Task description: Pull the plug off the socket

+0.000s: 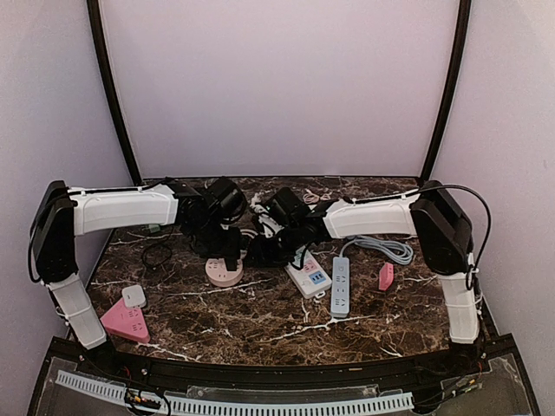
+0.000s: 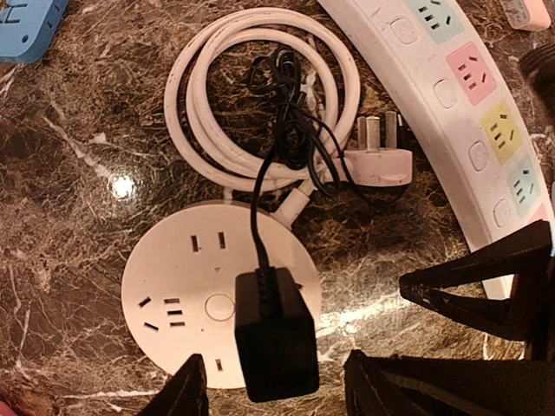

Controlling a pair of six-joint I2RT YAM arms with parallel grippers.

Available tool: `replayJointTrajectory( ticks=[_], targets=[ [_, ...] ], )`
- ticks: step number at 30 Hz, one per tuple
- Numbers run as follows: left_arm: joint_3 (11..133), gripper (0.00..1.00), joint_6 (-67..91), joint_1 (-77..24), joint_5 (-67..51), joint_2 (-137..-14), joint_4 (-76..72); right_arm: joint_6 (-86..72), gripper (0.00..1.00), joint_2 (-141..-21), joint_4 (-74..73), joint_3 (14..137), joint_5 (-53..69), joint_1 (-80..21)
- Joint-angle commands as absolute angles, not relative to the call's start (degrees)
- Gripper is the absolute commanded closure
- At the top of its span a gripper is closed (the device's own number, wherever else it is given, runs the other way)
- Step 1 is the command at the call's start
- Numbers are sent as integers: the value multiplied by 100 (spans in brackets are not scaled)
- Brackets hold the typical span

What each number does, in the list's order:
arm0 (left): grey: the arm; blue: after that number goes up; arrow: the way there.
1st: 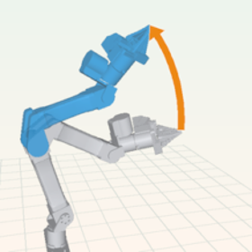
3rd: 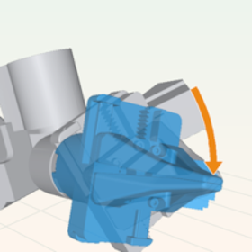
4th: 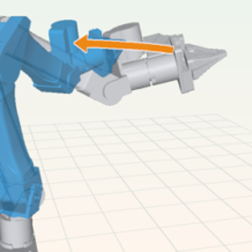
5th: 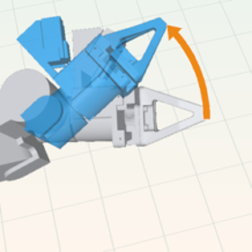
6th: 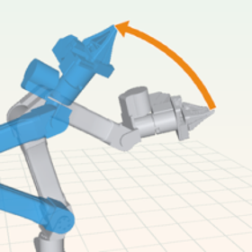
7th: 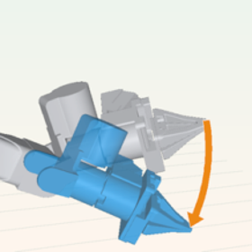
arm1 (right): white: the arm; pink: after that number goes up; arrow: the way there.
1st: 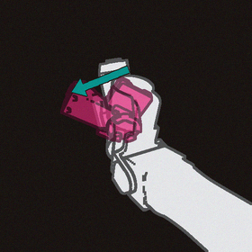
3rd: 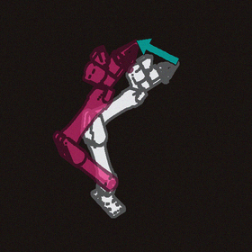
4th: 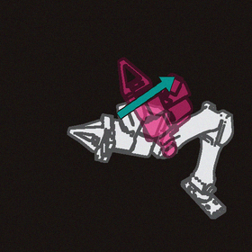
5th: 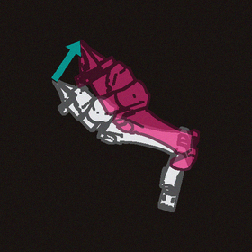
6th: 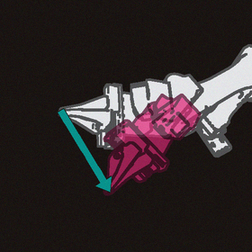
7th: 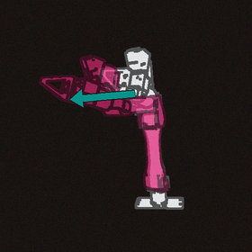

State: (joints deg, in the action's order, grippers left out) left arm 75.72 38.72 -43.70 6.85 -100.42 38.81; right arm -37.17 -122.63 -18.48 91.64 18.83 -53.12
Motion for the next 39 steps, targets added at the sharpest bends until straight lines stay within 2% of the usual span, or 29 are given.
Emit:
replayJointTrajectory(
  ticks=[1, 12, 21, 29, 35, 39],
  targets=[
    [7741, 49, 3886, -4411, 916, -10103, 4289, -3978, 52, -12632, -1394, 9264, 2413, -5309],
    [7848, 58, 3855, -4407, 925, -10361, 4289, -4294, 54, -12900, -1020, 9256, 2561, -5206],
    [7989, 59, 3824, -4412, 934, -10571, 4272, -4535, 57, -13175, -798, 9377, 2505, -5160],
    [8003, 71, 3792, -4405, 844, -10625, 4218, -4629, 61, -13398, -811, 9557, 2517, -5159],
    [8118, 85, 3761, -4411, 739, -10611, 4167, -4616, 72, -13522, -1172, 9662, 2284, -5209],
    [8248, 89, 3796, -4405, 739, -10516, 4123, -4607, 82, -13709, -1508, 9887, 2194, -5269]
  ],
)
